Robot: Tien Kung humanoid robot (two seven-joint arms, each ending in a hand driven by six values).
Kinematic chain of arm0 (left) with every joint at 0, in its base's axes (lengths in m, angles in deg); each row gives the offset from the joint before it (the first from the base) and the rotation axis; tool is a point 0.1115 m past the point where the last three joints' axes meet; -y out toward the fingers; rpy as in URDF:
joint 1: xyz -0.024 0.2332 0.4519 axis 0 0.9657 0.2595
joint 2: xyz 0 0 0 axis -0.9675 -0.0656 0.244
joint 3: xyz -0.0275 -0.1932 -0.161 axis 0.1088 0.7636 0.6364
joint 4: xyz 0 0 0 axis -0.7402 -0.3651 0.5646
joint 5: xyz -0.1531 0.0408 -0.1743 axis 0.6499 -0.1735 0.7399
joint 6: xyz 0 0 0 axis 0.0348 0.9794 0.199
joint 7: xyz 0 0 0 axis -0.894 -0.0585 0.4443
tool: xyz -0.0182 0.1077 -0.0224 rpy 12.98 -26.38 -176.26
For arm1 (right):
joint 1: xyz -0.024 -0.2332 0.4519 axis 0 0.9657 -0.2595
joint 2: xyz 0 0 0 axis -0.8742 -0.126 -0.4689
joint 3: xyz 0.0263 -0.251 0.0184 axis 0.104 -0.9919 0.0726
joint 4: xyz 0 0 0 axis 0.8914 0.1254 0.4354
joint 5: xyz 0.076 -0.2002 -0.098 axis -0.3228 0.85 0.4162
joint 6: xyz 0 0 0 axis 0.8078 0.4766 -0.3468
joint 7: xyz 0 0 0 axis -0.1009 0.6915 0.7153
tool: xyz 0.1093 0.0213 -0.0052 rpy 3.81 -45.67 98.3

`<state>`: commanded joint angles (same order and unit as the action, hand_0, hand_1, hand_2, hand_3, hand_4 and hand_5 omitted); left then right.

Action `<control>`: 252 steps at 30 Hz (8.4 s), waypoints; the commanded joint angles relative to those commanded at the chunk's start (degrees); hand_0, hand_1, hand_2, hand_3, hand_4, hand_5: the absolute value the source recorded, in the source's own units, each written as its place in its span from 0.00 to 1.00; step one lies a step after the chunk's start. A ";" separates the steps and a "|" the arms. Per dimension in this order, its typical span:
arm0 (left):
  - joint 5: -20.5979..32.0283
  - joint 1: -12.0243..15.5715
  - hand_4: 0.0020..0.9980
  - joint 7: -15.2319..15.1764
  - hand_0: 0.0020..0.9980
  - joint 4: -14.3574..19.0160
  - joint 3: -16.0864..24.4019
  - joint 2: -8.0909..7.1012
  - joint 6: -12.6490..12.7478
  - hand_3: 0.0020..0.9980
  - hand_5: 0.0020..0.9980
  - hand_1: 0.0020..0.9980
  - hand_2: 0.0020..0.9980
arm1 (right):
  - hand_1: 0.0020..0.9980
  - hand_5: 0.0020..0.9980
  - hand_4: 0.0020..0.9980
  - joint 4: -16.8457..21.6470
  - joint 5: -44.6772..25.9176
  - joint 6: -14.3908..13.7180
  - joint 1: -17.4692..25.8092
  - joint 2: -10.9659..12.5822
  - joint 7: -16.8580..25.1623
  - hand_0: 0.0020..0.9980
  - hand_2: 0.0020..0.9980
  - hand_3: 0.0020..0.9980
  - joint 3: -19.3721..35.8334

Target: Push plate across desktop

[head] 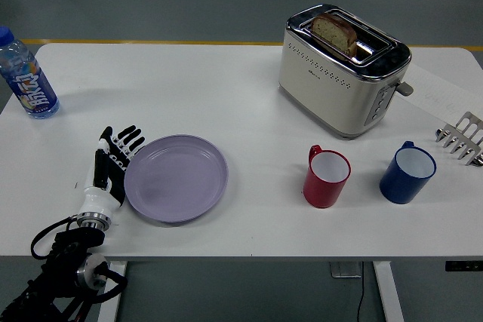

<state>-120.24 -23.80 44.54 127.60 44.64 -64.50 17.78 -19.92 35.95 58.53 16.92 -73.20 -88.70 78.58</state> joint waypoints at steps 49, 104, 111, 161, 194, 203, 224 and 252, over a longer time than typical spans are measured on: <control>3.78 -4.41 0.57 0.28 0.75 1.72 -15.39 0.00 -0.41 0.68 1.00 0.78 0.78 | 0.64 0.18 0.29 0.06 -0.34 -0.11 -0.45 0.19 -0.21 0.68 0.71 0.59 -0.34; -3.88 3.52 0.59 4.01 0.35 16.71 30.95 -11.37 5.46 0.56 1.00 0.52 0.67 | 0.64 0.18 0.29 -0.17 -1.48 -0.67 -0.30 0.28 0.40 0.68 0.71 0.59 -0.57; -7.53 3.53 0.58 3.50 0.08 18.17 34.82 -13.05 14.12 0.28 1.00 0.19 0.26 | 0.64 0.17 0.29 -0.12 -1.31 -0.58 -0.29 0.28 0.26 0.68 0.71 0.59 -0.43; -10.74 2.55 0.40 0.58 0.00 20.90 30.51 -13.72 17.29 0.03 0.66 0.00 0.00 | 0.64 0.17 0.29 0.23 -0.41 -0.39 0.30 0.20 -0.50 0.68 0.71 0.59 -0.23; -7.14 1.50 0.52 -3.95 0.00 19.04 27.38 -13.69 21.33 0.02 0.31 0.00 0.00 | 0.64 0.18 0.29 0.08 -1.18 -0.42 0.01 0.27 -0.10 0.68 0.71 0.59 -0.79; -8.18 1.27 0.51 -3.42 0.00 19.18 26.52 -13.63 22.04 0.02 0.28 0.00 0.00 | 0.64 0.17 0.29 0.06 -0.95 -0.36 -0.11 0.27 -0.10 0.68 0.71 0.59 -0.67; -4.39 0.53 0.31 -5.39 0.00 18.10 26.51 -13.84 21.32 0.04 0.75 0.00 0.00 | 0.64 0.17 0.29 -0.01 -1.08 -0.30 -0.23 0.38 0.11 0.68 0.71 0.59 -0.67; -14.30 0.27 0.34 -1.52 0.00 18.98 22.22 -14.03 24.38 0.01 0.75 0.00 1.00 | 0.64 0.18 0.29 0.25 0.08 -0.12 0.57 0.25 -0.44 0.68 0.71 0.59 0.08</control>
<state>-134.54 -23.53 43.01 146.58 66.86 -78.53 42.16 -19.67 36.03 58.40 17.49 -72.96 -89.14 78.65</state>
